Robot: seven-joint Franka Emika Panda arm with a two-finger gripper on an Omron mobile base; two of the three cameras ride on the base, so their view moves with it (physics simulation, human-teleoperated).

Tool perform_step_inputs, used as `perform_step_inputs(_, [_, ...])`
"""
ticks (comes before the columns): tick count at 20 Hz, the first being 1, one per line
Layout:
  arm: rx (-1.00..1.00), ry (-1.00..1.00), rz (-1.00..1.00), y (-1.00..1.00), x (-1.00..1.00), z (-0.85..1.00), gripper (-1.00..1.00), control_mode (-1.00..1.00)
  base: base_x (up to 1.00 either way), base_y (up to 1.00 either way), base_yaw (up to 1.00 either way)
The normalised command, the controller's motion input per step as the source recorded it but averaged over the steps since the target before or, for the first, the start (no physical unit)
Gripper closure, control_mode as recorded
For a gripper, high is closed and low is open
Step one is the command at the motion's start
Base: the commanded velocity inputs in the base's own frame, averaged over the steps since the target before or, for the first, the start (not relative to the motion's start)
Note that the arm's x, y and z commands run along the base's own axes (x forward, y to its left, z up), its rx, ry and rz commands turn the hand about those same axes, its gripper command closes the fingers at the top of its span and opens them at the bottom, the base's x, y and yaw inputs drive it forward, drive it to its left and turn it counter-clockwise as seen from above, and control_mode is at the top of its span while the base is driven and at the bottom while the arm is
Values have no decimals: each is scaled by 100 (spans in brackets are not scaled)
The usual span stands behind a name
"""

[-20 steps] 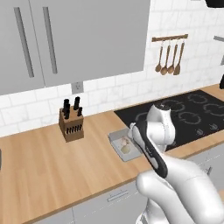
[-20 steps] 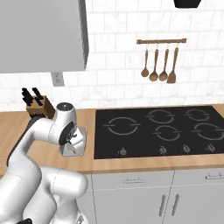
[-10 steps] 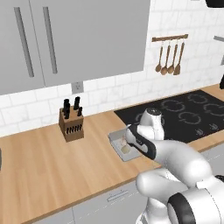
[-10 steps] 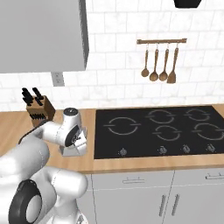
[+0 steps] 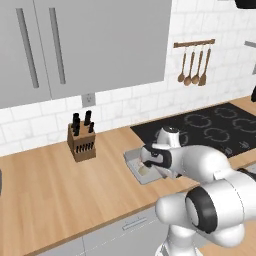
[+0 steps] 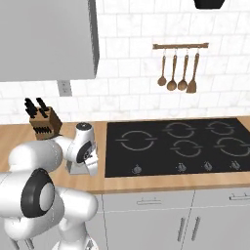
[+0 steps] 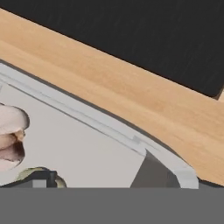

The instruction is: Take the meat container that has the shrimp and place it on the second highest rack of the freezer. Then take the vegetable container that has the garlics and place it on the highest rack of the freezer.

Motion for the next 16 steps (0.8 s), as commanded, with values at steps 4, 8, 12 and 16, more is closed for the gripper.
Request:
perform_step_inputs(4, [0,2,-6,3,8,-34,-100,-100,0,0,0])
perform_step_inputs(8, [0,0,-3,0,0,-13,100,-100,0,0,0])
perform_step_inputs(12, [0,12,0,0,0,-20,100,-100,0,0,0])
perform_step_inputs(16, [1,2,0,0,-34,-9,100,-100,0,0,0])
